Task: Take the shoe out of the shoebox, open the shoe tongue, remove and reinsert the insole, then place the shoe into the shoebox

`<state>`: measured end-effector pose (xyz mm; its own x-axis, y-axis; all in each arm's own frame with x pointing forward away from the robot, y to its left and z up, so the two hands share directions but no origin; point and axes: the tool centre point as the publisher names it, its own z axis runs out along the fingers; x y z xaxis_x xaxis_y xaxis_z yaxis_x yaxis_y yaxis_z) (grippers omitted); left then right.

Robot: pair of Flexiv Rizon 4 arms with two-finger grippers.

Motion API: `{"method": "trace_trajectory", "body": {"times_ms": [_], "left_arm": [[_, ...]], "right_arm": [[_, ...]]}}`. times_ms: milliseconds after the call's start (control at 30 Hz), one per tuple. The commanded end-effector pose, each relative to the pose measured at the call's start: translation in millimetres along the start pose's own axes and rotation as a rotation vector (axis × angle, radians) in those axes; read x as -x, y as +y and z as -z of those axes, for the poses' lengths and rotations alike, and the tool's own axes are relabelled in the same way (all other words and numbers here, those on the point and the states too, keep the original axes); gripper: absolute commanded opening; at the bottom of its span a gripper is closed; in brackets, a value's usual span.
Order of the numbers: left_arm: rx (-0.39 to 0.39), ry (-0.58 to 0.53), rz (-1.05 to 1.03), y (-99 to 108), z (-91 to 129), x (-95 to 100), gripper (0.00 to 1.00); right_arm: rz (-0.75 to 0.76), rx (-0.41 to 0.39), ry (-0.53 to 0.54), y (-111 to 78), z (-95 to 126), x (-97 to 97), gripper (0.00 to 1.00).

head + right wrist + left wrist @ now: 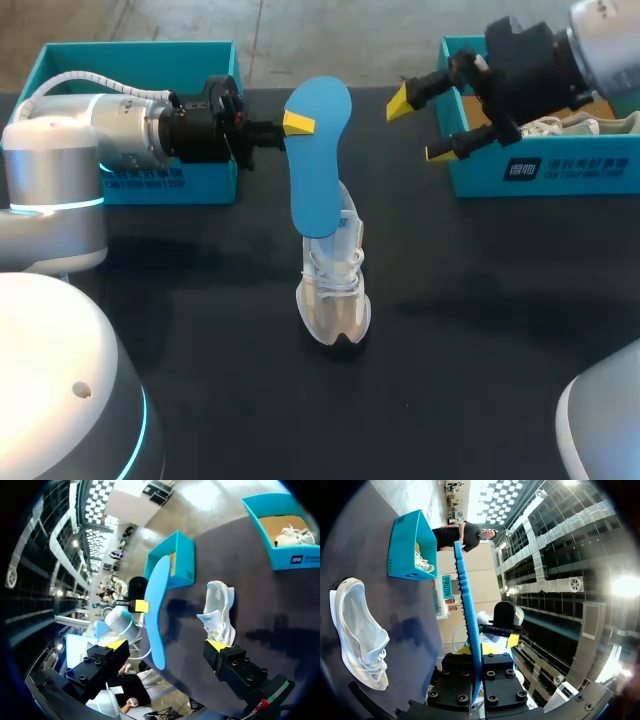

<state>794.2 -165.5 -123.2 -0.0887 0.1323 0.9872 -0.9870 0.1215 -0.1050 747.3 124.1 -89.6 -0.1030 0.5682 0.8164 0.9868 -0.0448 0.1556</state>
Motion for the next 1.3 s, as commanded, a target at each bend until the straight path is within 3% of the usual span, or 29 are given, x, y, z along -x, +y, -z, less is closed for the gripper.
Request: {"method": "trace_trajectory", "body": {"times_ms": [33,967,1100,1300], "left_arm": [[0.000,-0.003,0.000,0.7,0.1,-0.7,0.00],[0.000,-0.003,0.000,0.7,0.1,-0.7,0.00],[0.121,-0.093,-0.309,3.4,-1.1,-0.2,0.00],[0.153,-0.218,-0.704,2.1,-0.1,8.3,0.00]], "right_arm": [[0.000,-0.013,0.339,5.1,-6.2,4.8,1.00],[-0.020,0.006,0.362,9.3,-16.1,10.6,1.00],[-0.020,0.006,0.362,9.3,-16.1,10.6,1.00],[-0.020,0.006,0.362,9.3,-16.1,10.6,1.00]]}}
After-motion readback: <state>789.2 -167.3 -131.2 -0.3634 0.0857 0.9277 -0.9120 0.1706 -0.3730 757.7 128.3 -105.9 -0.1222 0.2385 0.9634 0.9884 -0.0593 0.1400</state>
